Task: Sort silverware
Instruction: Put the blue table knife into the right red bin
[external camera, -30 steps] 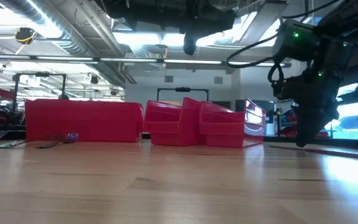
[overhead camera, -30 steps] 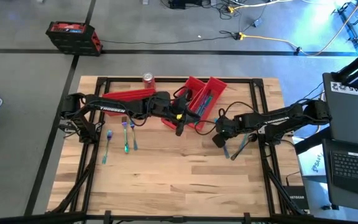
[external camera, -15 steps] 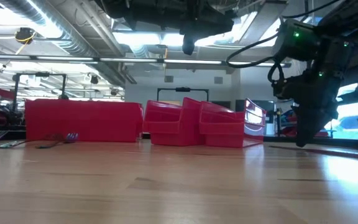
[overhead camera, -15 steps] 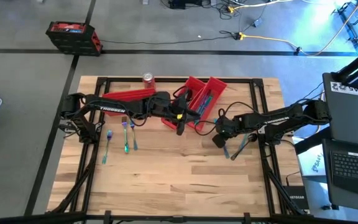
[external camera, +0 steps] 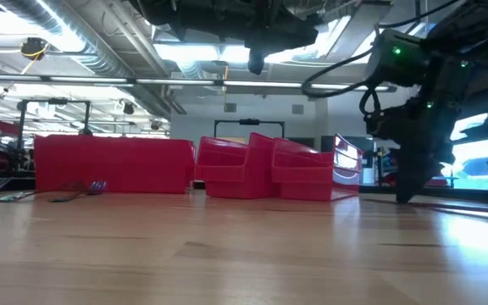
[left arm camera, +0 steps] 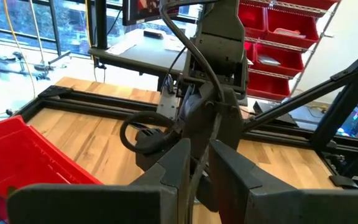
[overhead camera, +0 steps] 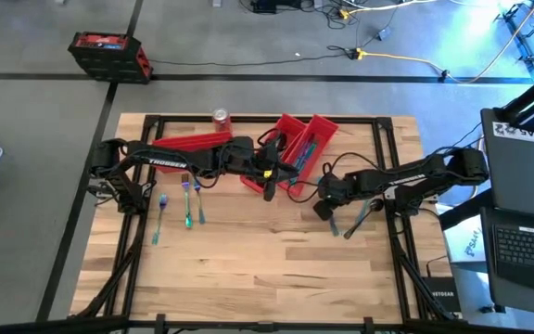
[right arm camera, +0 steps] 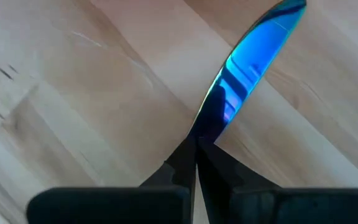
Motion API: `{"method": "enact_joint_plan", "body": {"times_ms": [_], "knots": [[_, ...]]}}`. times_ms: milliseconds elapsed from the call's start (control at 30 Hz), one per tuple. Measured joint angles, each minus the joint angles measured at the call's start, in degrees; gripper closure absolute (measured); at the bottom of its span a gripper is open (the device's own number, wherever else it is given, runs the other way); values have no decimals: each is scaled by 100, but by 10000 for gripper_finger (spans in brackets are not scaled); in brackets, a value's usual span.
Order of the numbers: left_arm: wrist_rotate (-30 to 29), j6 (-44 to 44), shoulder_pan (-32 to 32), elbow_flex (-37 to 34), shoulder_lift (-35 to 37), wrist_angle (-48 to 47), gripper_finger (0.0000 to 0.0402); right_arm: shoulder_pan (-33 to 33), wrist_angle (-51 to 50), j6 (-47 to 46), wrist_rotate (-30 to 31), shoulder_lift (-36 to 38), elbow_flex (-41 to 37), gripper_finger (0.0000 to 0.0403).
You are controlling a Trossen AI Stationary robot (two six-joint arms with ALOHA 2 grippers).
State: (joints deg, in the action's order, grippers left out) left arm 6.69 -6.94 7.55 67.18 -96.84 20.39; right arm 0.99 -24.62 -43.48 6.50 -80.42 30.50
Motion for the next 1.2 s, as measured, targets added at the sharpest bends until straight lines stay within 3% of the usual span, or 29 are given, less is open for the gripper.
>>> {"method": "enact_joint_plan", "body": {"times_ms": [233,533,733,967,1067,1200], "knots": [[-58,7,0,0,0,4,357,-382,197,-131,-193,77,119,402],[-121,140,1,0,0,4,357,-1277,743,-267,-1439,65,295,402],[-146,220,4,0,0,1,357,-1825,1290,-109,-1621,71,310,402],[183,470,-10,0,0,-91,357,-2342,943,-323,-470,197,632,402],[293,1158,-46,0,0,-467,357,-2565,547,-1115,134,212,807,402],[302,2238,-185,0,0,-817,357,-2966,658,-2172,293,212,866,402]]}}
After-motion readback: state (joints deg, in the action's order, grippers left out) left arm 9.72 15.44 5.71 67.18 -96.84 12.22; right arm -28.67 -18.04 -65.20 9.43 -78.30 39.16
